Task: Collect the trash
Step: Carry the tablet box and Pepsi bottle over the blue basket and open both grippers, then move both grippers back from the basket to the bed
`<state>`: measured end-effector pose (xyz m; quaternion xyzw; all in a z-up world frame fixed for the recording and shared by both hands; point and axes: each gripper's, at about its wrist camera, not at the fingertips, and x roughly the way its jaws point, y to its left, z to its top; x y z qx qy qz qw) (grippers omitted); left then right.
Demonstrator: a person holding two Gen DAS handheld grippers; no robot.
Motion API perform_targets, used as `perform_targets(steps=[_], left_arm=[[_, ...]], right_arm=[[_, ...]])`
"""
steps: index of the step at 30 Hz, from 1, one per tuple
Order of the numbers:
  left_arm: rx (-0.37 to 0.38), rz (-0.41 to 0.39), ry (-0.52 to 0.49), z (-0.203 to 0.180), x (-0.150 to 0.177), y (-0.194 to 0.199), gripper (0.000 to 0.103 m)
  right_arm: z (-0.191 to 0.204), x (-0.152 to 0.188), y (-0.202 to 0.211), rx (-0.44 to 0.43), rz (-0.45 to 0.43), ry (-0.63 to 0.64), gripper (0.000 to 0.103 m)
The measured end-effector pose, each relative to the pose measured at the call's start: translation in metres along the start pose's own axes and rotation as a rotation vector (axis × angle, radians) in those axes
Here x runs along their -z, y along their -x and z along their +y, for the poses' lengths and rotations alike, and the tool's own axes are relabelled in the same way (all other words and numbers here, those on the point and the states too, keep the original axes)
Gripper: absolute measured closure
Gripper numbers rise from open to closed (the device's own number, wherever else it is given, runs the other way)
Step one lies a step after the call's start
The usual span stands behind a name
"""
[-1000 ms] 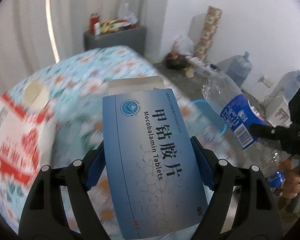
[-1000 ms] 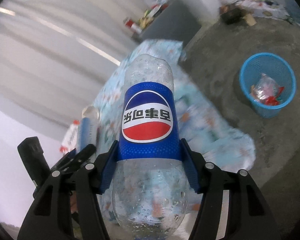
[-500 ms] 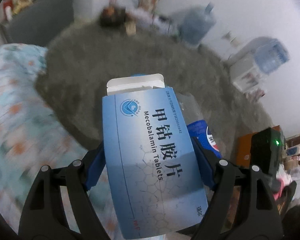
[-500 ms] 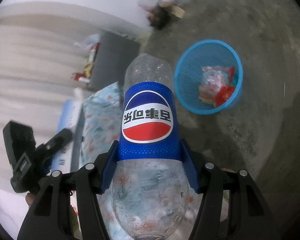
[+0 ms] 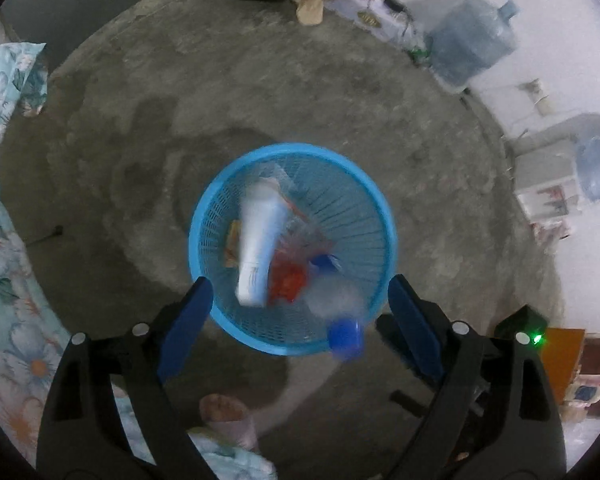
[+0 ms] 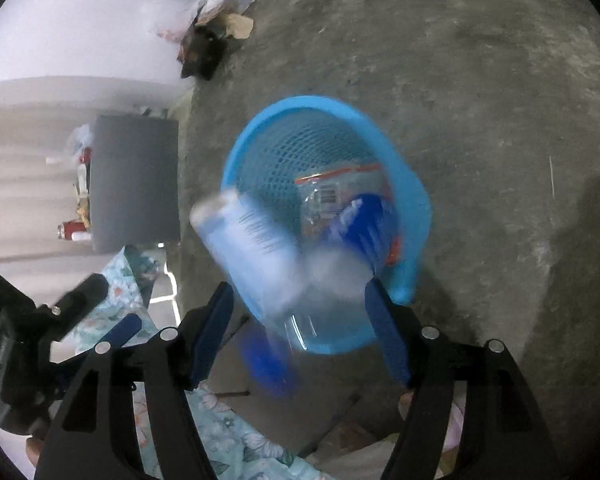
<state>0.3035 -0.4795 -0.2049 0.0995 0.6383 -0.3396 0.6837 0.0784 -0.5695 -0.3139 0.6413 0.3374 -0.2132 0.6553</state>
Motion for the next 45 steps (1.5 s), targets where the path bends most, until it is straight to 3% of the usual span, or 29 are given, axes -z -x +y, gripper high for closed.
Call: perform_targets(steps=[4,9,13,19,24,32,41,45], left_arm=[[0.033,-0.037,-0.052,-0.011,0.011,0.025,0.018],[0.091,-0.12,-0.102,-0.018,0.036,0.083,0.018],[0.133,-0.219,-0.16,-0.015,0.071,0.144,0.018],[0.137,-0.359,-0.2,0.012,0.143,0.229,0.018],[0.118,-0.475,-0.168,0.047,0.208,0.286,0.018],[0.009,-0.59,-0.081,0.111,0.302,0.344,0.018],[-0.076,-0.703,0.057,0.169,0.372,0.382,0.018],[-0.113,-0.735,0.086,0.184,0.395,0.392,0.018]], right_arm=[[0.0,0.017,0.022,-0.02,-0.062,0.015,0.036],[0.009,0.056,0.062,-0.007,-0.118,0.069,0.036],[0.03,0.085,0.092,-0.012,-0.162,0.146,0.036],[0.078,0.131,0.132,-0.043,-0.205,0.307,0.031],[0.124,0.17,0.153,-0.039,-0.22,0.469,0.029],[0.184,0.232,0.174,-0.012,-0.22,0.73,0.028],[0.23,0.322,0.164,0.028,-0.158,0.992,0.017],[0.242,0.355,0.16,0.101,-0.168,1.052,0.013]])
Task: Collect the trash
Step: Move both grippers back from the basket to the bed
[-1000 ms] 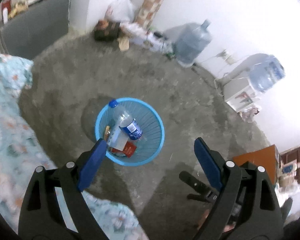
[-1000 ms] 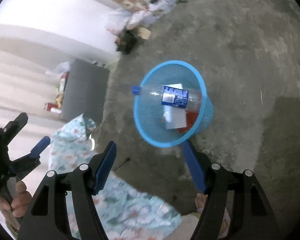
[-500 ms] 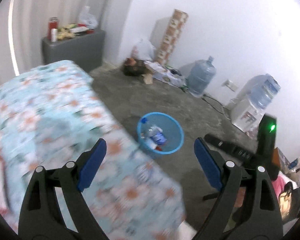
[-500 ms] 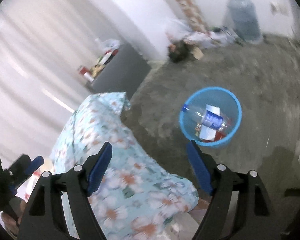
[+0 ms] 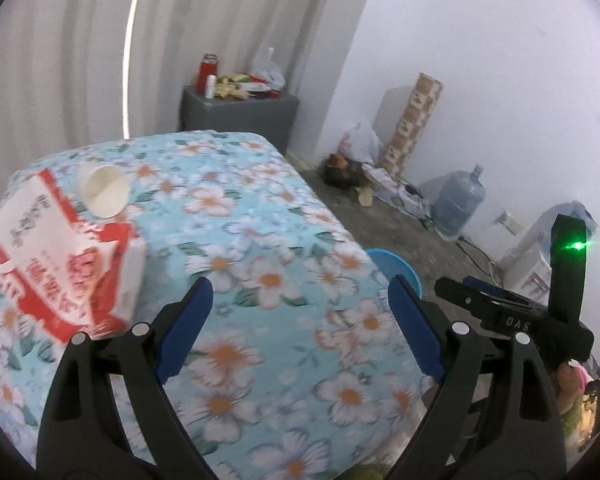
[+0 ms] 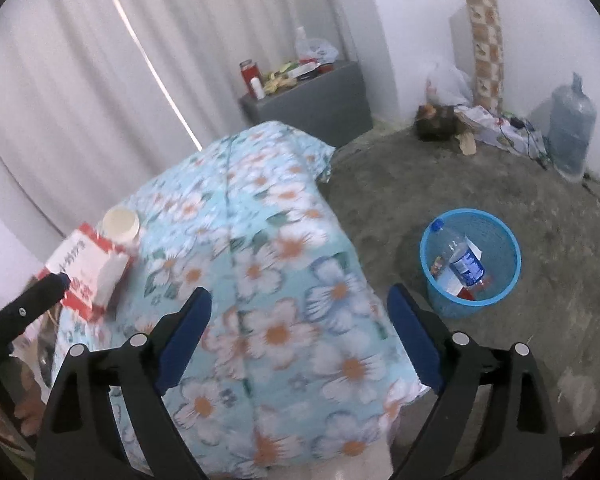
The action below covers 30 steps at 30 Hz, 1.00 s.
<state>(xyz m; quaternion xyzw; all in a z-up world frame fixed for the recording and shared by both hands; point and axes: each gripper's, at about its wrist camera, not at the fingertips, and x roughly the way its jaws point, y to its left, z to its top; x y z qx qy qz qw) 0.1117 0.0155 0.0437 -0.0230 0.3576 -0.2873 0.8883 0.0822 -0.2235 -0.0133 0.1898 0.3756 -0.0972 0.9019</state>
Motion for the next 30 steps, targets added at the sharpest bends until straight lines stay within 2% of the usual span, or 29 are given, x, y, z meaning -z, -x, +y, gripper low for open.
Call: perform_targets(steps=[5,8,10,13,14,16,17,21,23,26,30], left_arm=[[-0.05,-0.046,0.015,0.019,0.013,0.017,0.018],[-0.069,-0.07,0.018,0.03,0.023,0.027,0.018],[-0.082,-0.079,0.016,0.036,0.029,0.034,0.018],[-0.103,-0.1,0.034,0.049,0.039,0.046,0.018],[-0.11,-0.108,0.043,0.054,0.043,0.05,0.018],[-0.132,-0.121,0.066,0.066,0.052,0.059,0.018],[-0.138,-0.127,0.074,0.07,0.055,0.063,0.018],[-0.176,-0.169,0.103,0.094,0.067,0.08,0.018],[-0.198,-0.186,0.11,0.104,0.07,0.087,0.018],[-0.238,-0.209,0.13,0.121,0.07,0.093,0.018],[-0.25,-0.222,0.165,0.142,0.07,0.095,0.018]], right_arm=[[0.03,0.002,0.006,0.139,0.002,0.095,0.009],[0.048,0.003,0.015,0.276,-0.061,0.202,0.007],[0.055,0.001,0.02,0.336,-0.106,0.253,0.007],[0.059,-0.003,0.027,0.332,-0.149,0.261,0.007],[0.059,-0.004,0.029,0.306,-0.157,0.252,0.007],[0.06,-0.007,0.033,0.194,-0.173,0.226,0.007],[0.061,-0.009,0.034,0.103,-0.182,0.216,0.007],[0.076,-0.015,0.028,-0.047,-0.176,0.195,0.007],[0.084,-0.017,0.019,-0.125,-0.132,0.163,0.007],[0.098,-0.021,-0.006,-0.289,-0.02,0.101,0.007],[0.124,-0.02,-0.049,-0.495,0.131,0.018,0.007]])
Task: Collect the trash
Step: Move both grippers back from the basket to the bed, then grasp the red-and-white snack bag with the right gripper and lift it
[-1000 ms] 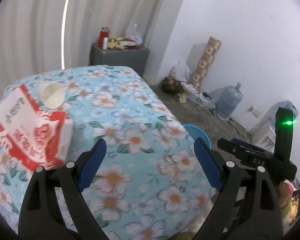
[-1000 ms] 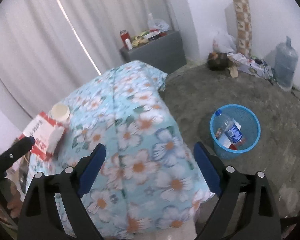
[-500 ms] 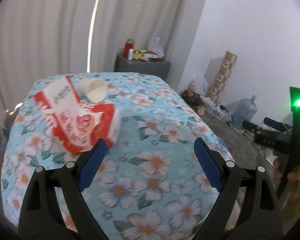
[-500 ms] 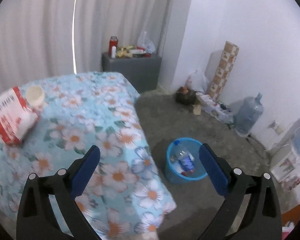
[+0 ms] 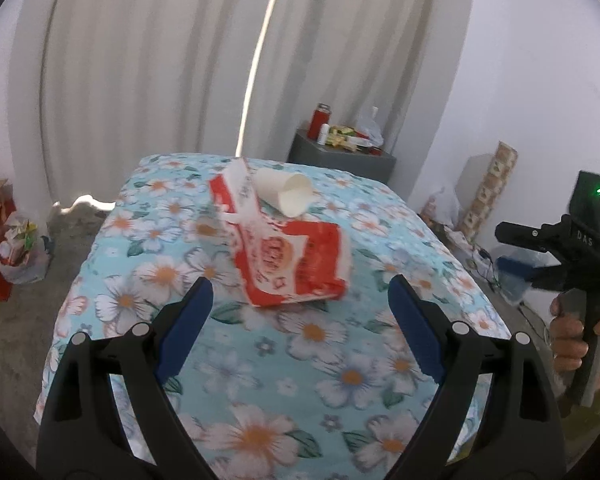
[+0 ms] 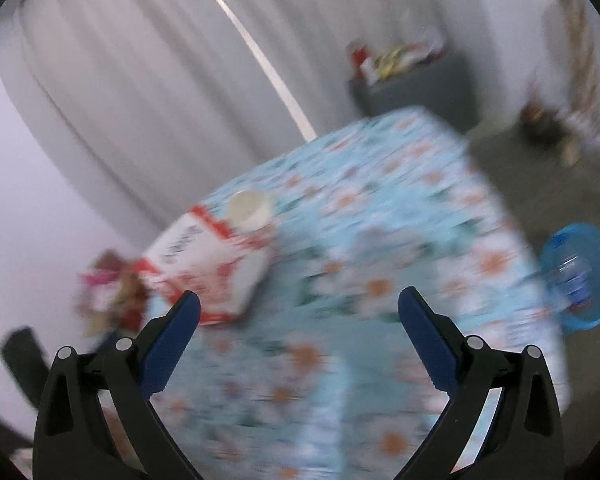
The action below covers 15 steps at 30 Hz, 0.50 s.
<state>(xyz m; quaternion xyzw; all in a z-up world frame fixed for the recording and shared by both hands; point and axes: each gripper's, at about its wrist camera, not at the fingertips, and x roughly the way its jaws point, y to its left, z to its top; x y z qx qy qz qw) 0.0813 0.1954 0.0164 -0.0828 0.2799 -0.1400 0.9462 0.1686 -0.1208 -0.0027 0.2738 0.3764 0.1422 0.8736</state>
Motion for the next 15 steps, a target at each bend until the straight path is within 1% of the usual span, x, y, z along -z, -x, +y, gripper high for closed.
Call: perform_targets(steps=[3,4,7,8,11,12,13,14,15], left_arm=[[-0.017,-0.003,0.027,0.014,-0.004,-0.006,0.018],[-0.02,-0.007,0.038,0.017,-0.005,-0.006,0.018],[-0.021,-0.011,0.07,0.025,-0.006,-0.008,0.018],[-0.021,-0.011,0.075,0.027,-0.006,-0.008,0.018],[-0.029,-0.012,0.075,0.031,-0.005,-0.007,0.019],[-0.03,-0.013,0.077,0.033,-0.005,-0.006,0.023],[-0.031,-0.013,0.084,0.036,-0.004,-0.006,0.025],[-0.032,-0.011,0.09,0.037,-0.004,-0.006,0.027],[-0.031,-0.008,0.1,0.039,-0.004,-0.006,0.031]], right_arm=[[0.003,-0.004,-0.046,-0.116,0.114,-0.07,0.015],[0.003,-0.005,-0.061,-0.13,0.149,-0.091,0.019],[0.005,-0.006,-0.111,-0.164,0.25,-0.147,0.026],[0.005,-0.006,-0.124,-0.166,0.276,-0.158,0.026],[0.004,-0.002,-0.162,-0.15,0.356,-0.184,0.035],[0.003,0.001,-0.172,-0.151,0.383,-0.194,0.044],[0.001,0.006,-0.179,-0.146,0.408,-0.207,0.059],[-0.001,0.008,-0.183,-0.148,0.423,-0.217,0.067],[-0.004,0.012,-0.183,-0.161,0.436,-0.232,0.082]])
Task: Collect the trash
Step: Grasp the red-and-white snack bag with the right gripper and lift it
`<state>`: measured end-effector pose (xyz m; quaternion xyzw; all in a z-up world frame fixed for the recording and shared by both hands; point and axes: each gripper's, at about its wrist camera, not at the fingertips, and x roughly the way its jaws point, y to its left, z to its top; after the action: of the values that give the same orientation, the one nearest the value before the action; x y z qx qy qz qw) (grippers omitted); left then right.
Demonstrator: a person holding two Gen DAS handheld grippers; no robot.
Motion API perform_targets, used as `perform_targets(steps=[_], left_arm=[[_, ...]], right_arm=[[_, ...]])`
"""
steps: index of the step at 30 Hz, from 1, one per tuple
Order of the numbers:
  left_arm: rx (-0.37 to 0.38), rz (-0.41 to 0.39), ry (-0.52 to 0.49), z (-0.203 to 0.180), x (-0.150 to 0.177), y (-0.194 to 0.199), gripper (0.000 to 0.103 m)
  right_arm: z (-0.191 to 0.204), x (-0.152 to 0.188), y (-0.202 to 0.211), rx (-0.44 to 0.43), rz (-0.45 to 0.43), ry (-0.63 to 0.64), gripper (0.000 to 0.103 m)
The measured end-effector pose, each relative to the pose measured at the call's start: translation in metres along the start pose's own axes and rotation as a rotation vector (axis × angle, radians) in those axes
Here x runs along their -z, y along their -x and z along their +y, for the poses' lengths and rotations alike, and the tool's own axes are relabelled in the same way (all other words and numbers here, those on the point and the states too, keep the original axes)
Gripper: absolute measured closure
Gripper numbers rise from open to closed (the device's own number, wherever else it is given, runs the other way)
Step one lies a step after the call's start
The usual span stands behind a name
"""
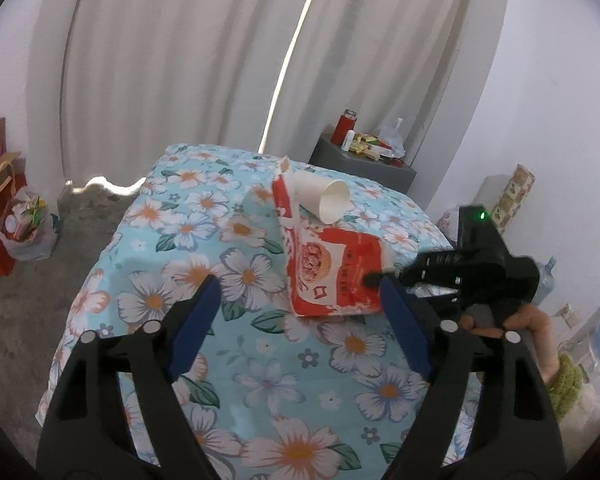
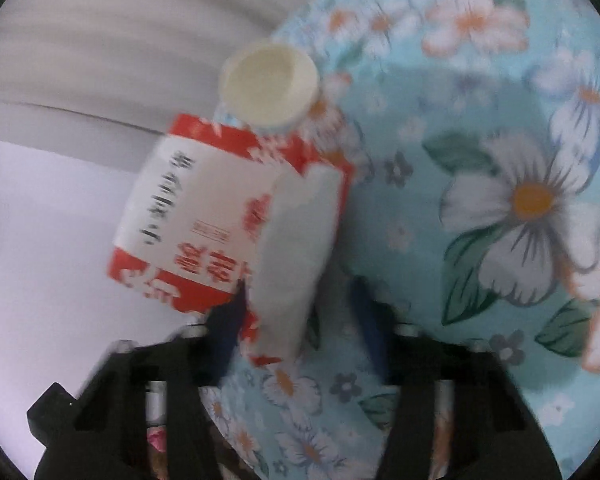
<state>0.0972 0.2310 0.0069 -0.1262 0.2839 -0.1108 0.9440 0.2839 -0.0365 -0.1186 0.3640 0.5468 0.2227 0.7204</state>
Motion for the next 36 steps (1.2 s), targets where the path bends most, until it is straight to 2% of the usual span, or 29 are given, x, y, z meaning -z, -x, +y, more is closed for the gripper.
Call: perform_targets(steps=[3,8,12,18,22,24,27,30,34,35,36], left_arm=[[0.019,0.011,0.036,0.005,0.0,-0.001,0.038],[0.121,0.035,0.115,0.006,-0.003,-0.008,0.044],[0.174,0.067,0.097,-0.014,-0.004,-0.021,0.053],[0.328,0.18,-0.002,-0.082,0.008,-0.054,0.064],[0.451,0.286,-0.14,-0.148,0.032,-0.08,0.068],[0.488,0.326,-0.215,-0.175,0.047,-0.09,0.069],[0.505,0.365,-0.303,-0.203,0.066,-0.101,0.069],[0.481,0.393,-0.392,-0.224,0.081,-0.108,0.069],[0.465,0.421,-0.434,-0.234,0.093,-0.113,0.069],[0.457,0.431,-0.434,-0.233,0.095,-0.116,0.069],[0.449,0.431,-0.435,-0.232,0.097,-0.117,0.069]], right_arm=[[-0.009,0.013,0.016,0.004,-0.007,0.009,0.083],[-0.048,0.043,0.072,0.019,-0.026,-0.013,0.083],[-0.079,0.073,0.117,0.028,-0.052,-0.039,0.083],[-0.103,0.124,0.163,0.076,-0.138,-0.076,0.083],[-0.103,0.143,0.17,0.101,-0.186,-0.084,0.082],[-0.103,0.146,0.167,0.104,-0.197,-0.081,0.082],[-0.108,0.149,0.171,0.096,-0.203,-0.081,0.082],[-0.121,0.152,0.179,0.074,-0.206,-0.097,0.08],[-0.136,0.158,0.187,0.058,-0.216,-0.116,0.079],[-0.14,0.159,0.189,0.051,-0.219,-0.12,0.077],[-0.146,0.16,0.193,0.04,-0.218,-0.13,0.068]])
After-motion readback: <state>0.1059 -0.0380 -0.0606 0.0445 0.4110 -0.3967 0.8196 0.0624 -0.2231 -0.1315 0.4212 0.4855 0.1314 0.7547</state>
